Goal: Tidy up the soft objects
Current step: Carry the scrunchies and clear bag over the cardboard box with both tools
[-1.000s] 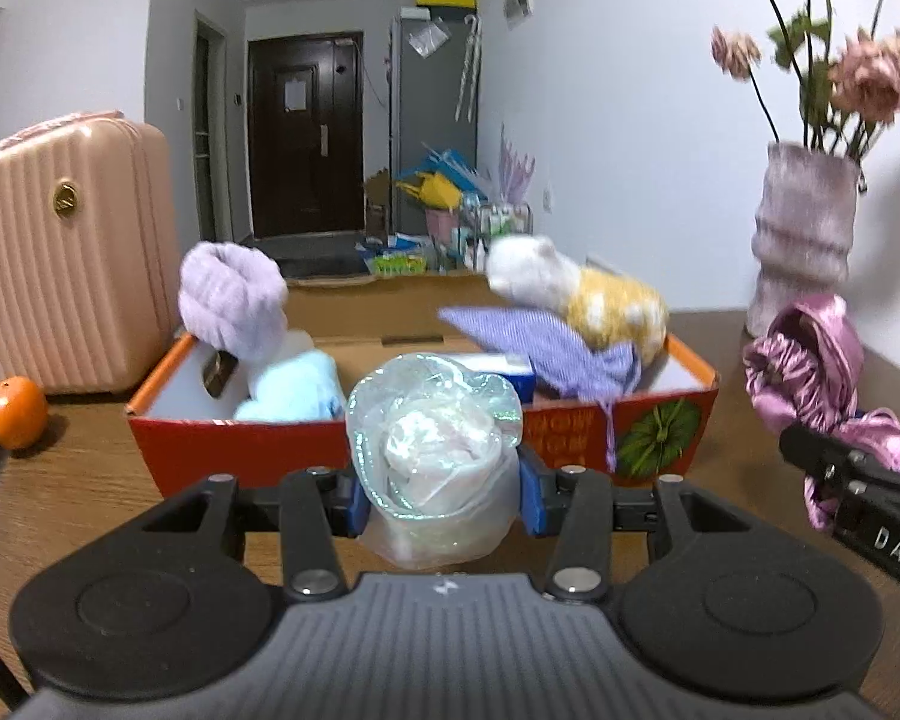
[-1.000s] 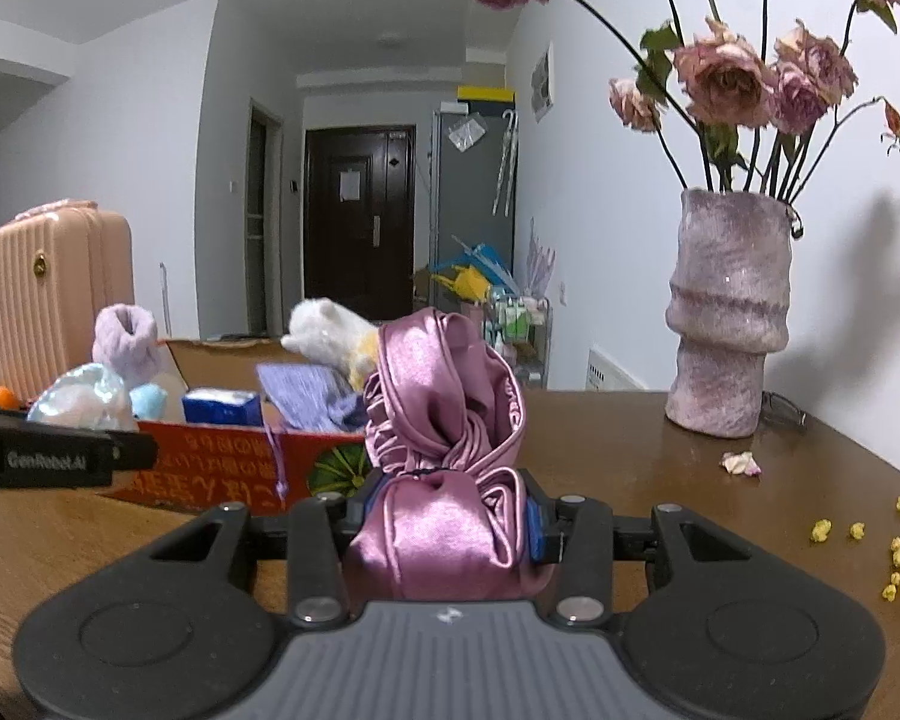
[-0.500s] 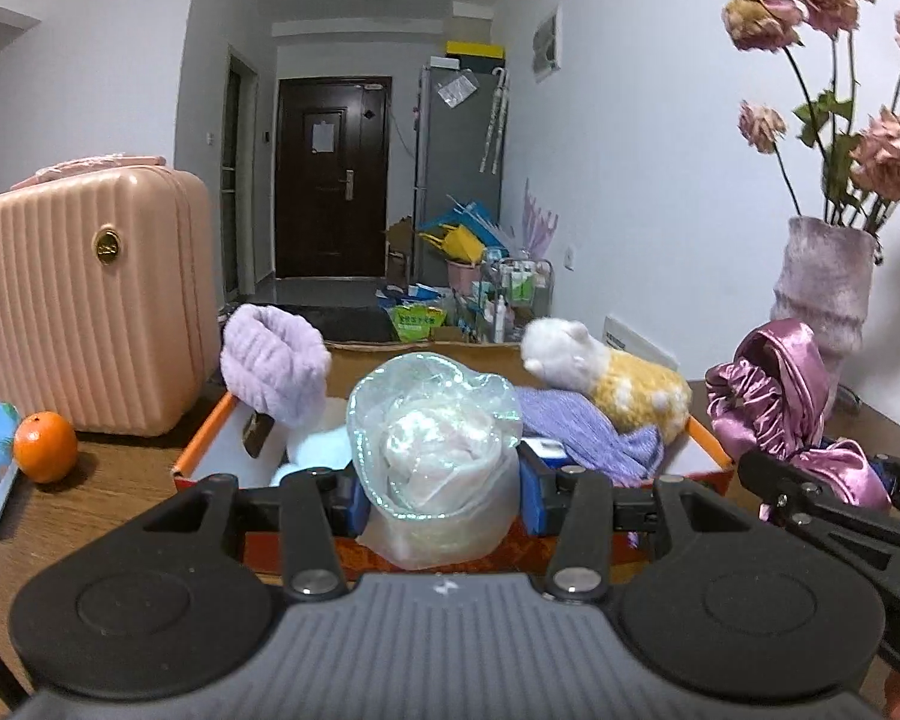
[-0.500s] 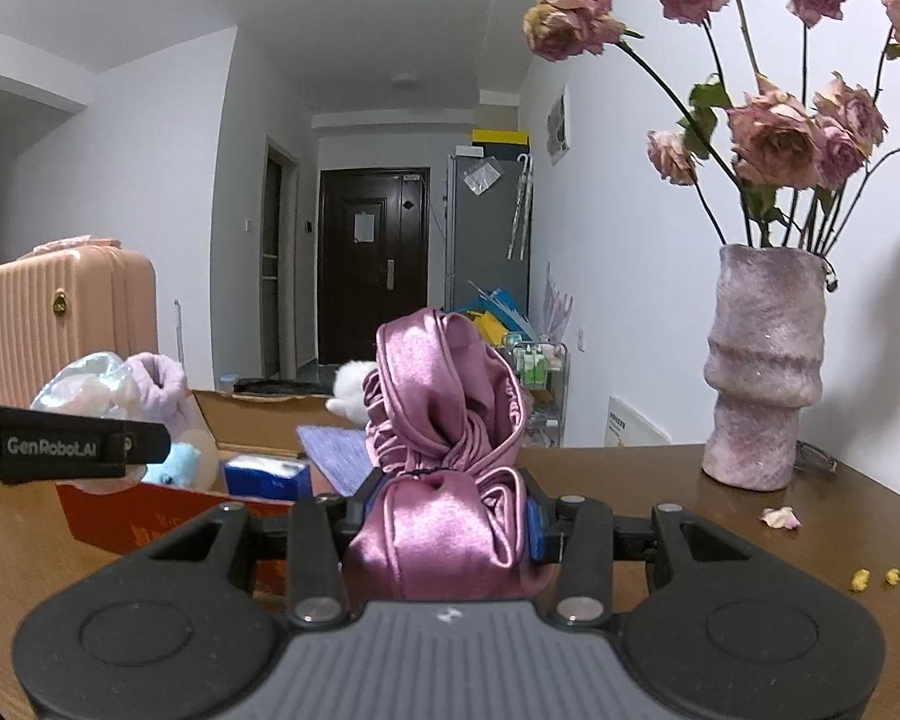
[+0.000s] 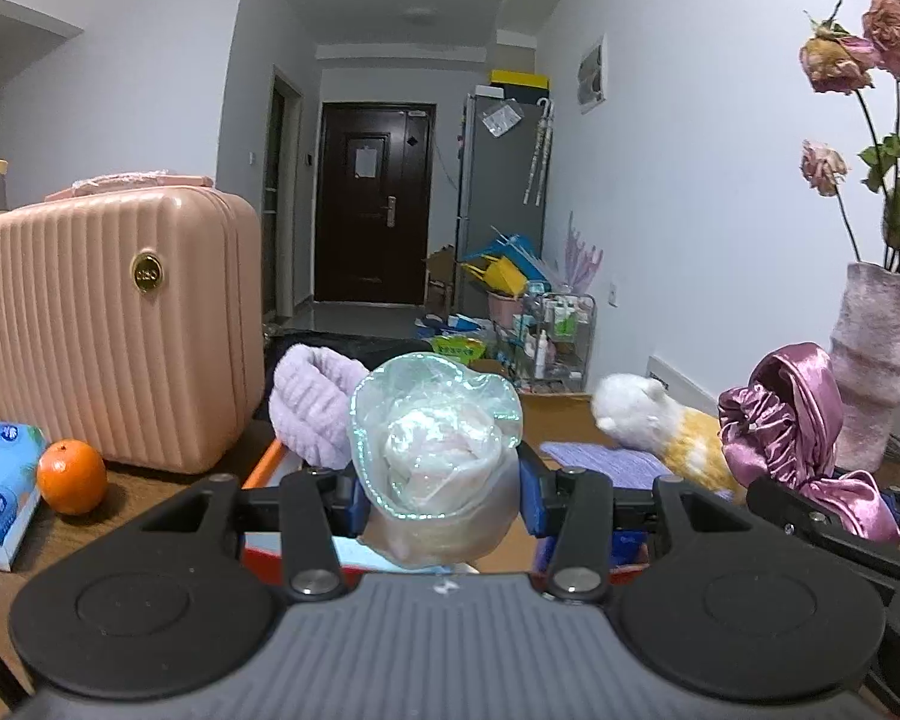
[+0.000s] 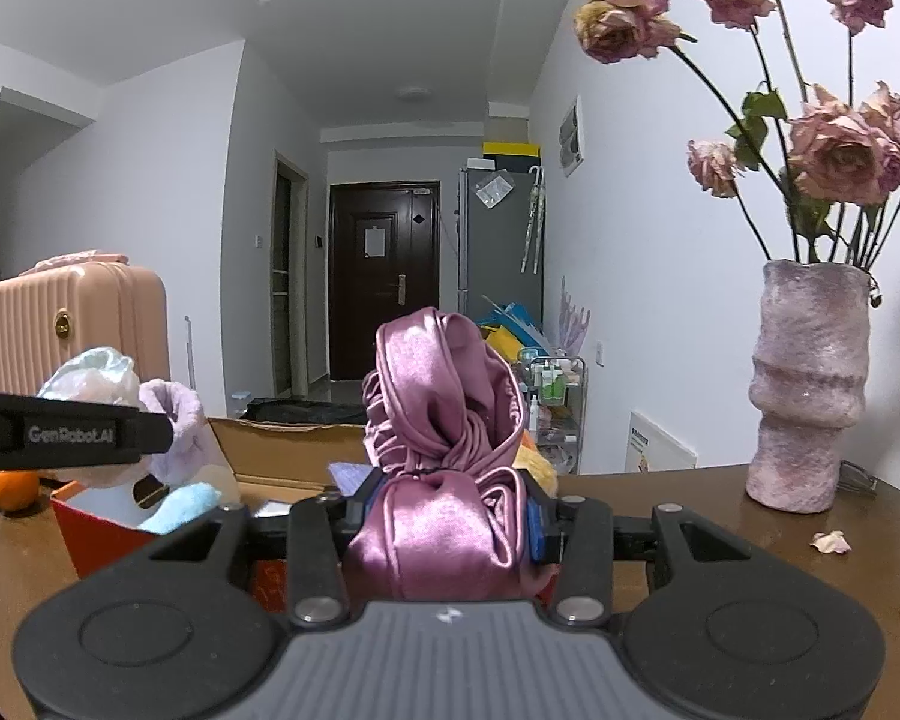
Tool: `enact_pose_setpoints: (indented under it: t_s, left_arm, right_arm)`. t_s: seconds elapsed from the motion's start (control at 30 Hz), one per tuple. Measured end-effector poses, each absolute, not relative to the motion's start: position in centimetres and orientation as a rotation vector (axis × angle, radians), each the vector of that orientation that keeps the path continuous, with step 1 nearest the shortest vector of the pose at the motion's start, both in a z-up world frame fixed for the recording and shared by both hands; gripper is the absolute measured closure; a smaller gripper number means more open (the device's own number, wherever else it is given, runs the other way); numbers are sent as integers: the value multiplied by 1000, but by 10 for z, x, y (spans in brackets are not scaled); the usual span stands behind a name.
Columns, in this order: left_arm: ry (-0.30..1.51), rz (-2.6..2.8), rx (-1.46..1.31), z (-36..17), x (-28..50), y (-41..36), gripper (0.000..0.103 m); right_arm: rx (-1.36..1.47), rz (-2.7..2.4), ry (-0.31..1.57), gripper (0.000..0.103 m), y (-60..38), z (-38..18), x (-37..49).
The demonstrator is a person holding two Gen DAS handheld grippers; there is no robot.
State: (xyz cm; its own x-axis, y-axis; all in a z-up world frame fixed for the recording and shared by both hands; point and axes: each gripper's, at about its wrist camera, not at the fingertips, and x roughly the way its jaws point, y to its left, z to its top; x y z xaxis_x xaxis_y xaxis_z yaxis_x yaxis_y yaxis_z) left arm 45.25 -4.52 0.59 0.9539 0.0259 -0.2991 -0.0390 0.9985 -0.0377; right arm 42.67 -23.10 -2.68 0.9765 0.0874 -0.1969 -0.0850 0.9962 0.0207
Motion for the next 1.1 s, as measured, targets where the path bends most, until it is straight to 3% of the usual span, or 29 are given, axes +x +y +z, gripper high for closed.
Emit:
enact_pose_setpoints:
  t_s: [1.1]
  left_arm:
    - [218,165,30,-4,524,-38,56]
  right_arm:
    - [-22,123,184,61,-188,-28,504]
